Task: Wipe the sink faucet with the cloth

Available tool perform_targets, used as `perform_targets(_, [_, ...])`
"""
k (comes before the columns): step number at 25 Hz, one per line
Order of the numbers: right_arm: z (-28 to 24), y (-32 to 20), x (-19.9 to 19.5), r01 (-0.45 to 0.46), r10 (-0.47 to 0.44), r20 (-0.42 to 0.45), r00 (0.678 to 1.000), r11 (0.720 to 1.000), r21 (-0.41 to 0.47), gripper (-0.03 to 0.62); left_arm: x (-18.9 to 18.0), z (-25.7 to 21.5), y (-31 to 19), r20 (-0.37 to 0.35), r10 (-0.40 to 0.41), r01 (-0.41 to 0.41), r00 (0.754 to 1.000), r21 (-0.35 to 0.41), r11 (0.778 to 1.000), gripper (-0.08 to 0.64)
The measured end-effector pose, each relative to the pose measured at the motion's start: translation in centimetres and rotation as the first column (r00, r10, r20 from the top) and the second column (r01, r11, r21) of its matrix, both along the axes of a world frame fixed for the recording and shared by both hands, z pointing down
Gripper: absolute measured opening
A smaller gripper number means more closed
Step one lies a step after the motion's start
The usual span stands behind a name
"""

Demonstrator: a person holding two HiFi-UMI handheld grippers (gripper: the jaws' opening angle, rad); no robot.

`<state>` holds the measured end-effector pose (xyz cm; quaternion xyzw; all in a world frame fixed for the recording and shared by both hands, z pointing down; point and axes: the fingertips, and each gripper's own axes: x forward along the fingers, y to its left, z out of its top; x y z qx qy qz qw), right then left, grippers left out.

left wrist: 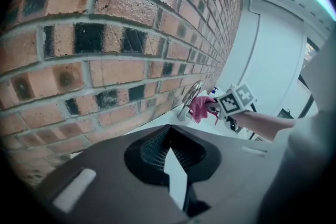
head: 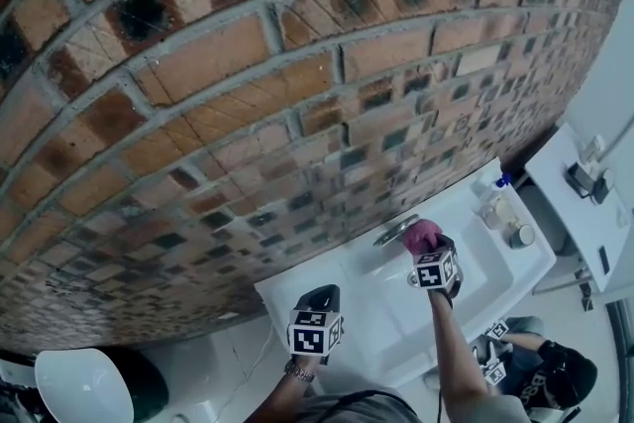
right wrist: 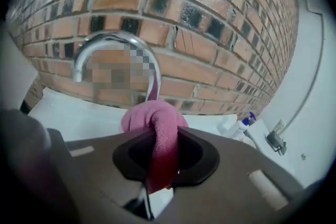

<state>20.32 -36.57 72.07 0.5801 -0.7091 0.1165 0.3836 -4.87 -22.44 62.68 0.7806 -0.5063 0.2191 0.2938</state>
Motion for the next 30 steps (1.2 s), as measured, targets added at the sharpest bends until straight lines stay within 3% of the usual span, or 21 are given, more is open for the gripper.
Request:
perform_targets(4, [5.0,-1.6,-1.1,0.013,-0.022,-0.072,0.997,0.993,-0.118,0.061,1.2,-0.1,0.9,0.003,0.033,-0.033,0.999,-0.002,0.999,0.02])
perform_targets(7, [6.9,-0.6,-2.2,0.054,-0.064,-0.099,0.993,0.994,-0.096,0.056,1.3,-0.2,1.1,0.006,0.04,-0.04,0.999,0.0,0.999,0.02])
perform_targets(9, [7.9,1.3,-4.0,0.133,-0.145,-0.077,0.986,0.981,-0.142,0.055,1.0,-0.1,0.8,0.007,0.032,-0.032,0.999,0.0,0.999,0.02])
perform_targets(11, [9.9,4.5,-5.9,0.21,-0.218,-0.006,0.976,0.946,-0.249,0.055,0.7,0.0,0.7,0.004,0.025,-0.025,1.0,-0.003,1.0,0.02])
perform_targets(13, [10.6,7.1,-4.5,0.149,-0.14,0.055,0.989,0.956,-0.252,0.055,0.8,-0.1,0.8,0.001,0.026,-0.026,1.0,-0.005,1.0,0.02])
perform_targets(15, [9.1,7.2,0.0,-0.052,0.078,0.144,0.987,0.983,-0.174,0.055,0.9,-0.2,0.8,-0.002,0.028,-0.028,1.0,0.0,1.0,0.02])
perform_targets(17, [6.6,5.1,4.2,-0.245,0.259,0.249,0.933,0.966,-0.086,0.055,0.6,-0.1,0.6,0.001,0.023,-0.023,1.0,-0.002,1.0,0.02])
perform_targets(20, [4.7,2.0,7.9,-0.379,0.37,0.338,0.865,0.924,-0.041,0.055,0.7,0.3,0.8,0.002,0.026,-0.026,1.0,-0.015,1.0,0.02])
perform_targets(23, [6.7,0.5,7.3,-0.368,0.397,0.391,0.83,0.918,-0.15,0.056,1.5,-0.1,0.8,-0.002,0.047,-0.047,0.999,-0.004,0.999,0.02])
perform_targets(27, [10.0,1.6,4.0,-0.315,0.396,0.424,0.815,0.916,-0.249,0.052,1.8,-0.5,0.8,-0.001,0.053,-0.053,0.999,0.003,0.999,0.02])
perform_targets(30, [10.5,4.0,-0.6,-0.134,0.277,0.472,0.837,0.94,-0.314,0.052,1.6,-0.2,0.8,0.003,0.049,-0.049,0.999,-0.005,0.999,0.02])
